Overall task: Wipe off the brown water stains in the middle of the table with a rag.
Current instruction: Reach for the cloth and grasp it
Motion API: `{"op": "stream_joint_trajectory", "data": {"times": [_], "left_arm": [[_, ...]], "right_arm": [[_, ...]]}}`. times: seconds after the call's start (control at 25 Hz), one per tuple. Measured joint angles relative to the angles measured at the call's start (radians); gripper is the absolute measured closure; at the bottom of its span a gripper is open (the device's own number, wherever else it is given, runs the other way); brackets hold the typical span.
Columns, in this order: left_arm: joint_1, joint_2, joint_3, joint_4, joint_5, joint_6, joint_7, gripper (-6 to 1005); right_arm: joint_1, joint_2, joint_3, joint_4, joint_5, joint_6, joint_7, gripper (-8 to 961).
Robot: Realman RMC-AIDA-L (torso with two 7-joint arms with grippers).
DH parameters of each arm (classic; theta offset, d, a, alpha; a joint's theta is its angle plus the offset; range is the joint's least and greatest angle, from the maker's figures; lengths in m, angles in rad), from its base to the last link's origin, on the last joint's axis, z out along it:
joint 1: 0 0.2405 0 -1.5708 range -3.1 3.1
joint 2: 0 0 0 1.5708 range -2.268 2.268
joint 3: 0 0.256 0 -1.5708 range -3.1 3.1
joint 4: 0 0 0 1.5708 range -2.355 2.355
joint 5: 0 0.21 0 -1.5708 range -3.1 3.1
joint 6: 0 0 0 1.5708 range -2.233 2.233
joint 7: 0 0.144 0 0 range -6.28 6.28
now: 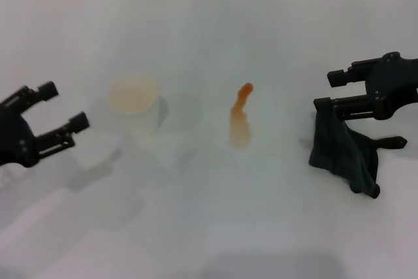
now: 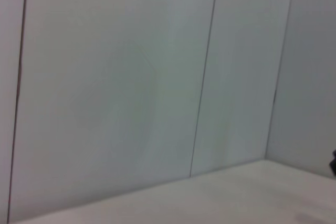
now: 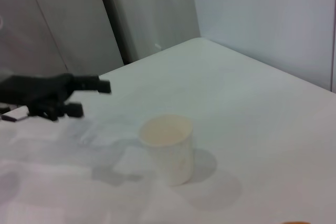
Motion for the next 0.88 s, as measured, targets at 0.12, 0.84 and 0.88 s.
{"op": "stream_joint_trajectory", "data": {"times": [0.12,0.84,0.88], "left_arm": [[-0.03,0.003,0.001,-0.07,0.022,0.038,-0.047,107],[-0.323,0.019,0.004,-0.279,0.393,0.096,-0.178,109],[-0.342,0.021,0.004,-0.279,0.429,0.098,-0.178,109]], "right_arm": [[0.0,0.0,-0.001,0.0,0.0,0.001,0.0,310],[-0.001,0.0,-0.001,-0.001,0.001,0.01,0.007,310],[-0.001,0.0,-0.001,-0.001,0.001,0.01,0.009,310]]}}
